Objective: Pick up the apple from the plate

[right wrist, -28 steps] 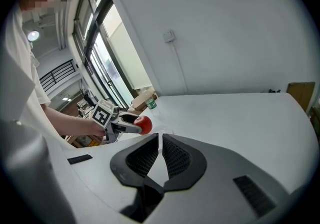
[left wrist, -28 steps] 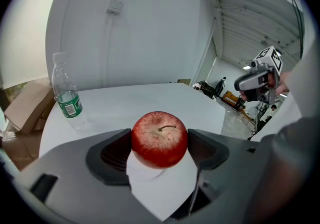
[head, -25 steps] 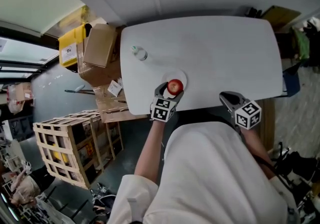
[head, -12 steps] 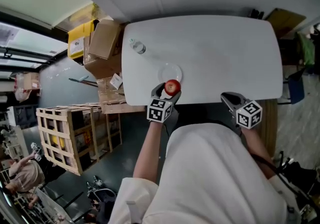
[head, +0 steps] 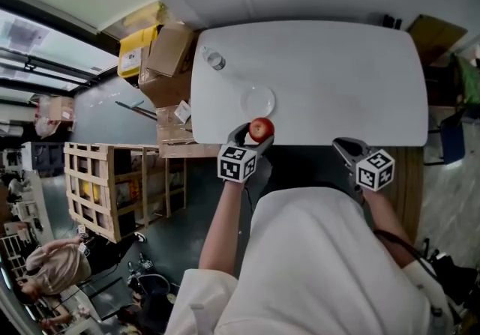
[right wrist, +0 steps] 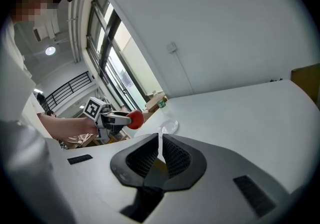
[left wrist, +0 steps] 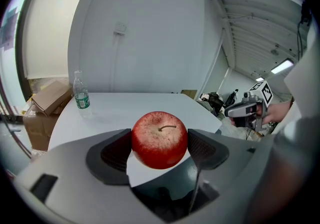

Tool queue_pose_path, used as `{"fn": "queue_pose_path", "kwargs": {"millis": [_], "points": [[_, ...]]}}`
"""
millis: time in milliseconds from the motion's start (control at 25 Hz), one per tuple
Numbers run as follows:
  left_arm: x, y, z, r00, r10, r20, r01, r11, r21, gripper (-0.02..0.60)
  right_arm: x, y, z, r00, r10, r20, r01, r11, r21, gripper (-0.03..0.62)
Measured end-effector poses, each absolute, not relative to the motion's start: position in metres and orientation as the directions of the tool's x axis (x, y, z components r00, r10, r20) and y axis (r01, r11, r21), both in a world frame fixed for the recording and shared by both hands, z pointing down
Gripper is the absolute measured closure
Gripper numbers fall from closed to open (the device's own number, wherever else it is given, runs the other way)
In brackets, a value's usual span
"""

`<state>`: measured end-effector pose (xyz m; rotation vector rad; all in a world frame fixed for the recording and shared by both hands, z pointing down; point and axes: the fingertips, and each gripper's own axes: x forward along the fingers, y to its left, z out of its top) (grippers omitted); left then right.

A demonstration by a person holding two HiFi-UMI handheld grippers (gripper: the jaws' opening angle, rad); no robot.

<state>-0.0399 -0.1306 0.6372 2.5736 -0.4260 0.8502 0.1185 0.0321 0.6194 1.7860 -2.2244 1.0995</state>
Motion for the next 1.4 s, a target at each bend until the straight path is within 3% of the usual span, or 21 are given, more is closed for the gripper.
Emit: {"fn": "queue_pose_path", "kwargs": {"millis": [760,1400], "points": [[-0.097,-0.105,0.602,0.793,-0.228,0.565,-0.452,-0.842,0.294,0.229,0.087,0.027,0.609,-0.336,-0.857,0.391,-0.847,0.093,-0.523,0.548],[-0.141,-0.129,0.595,0.808,-0.208,0.552,-0.433,-0.844,0.315,0.229,0.042,-0.014,0.596,-0.332,-0.866,0.373,-0.865,0.123,-0.486,0.549]]}}
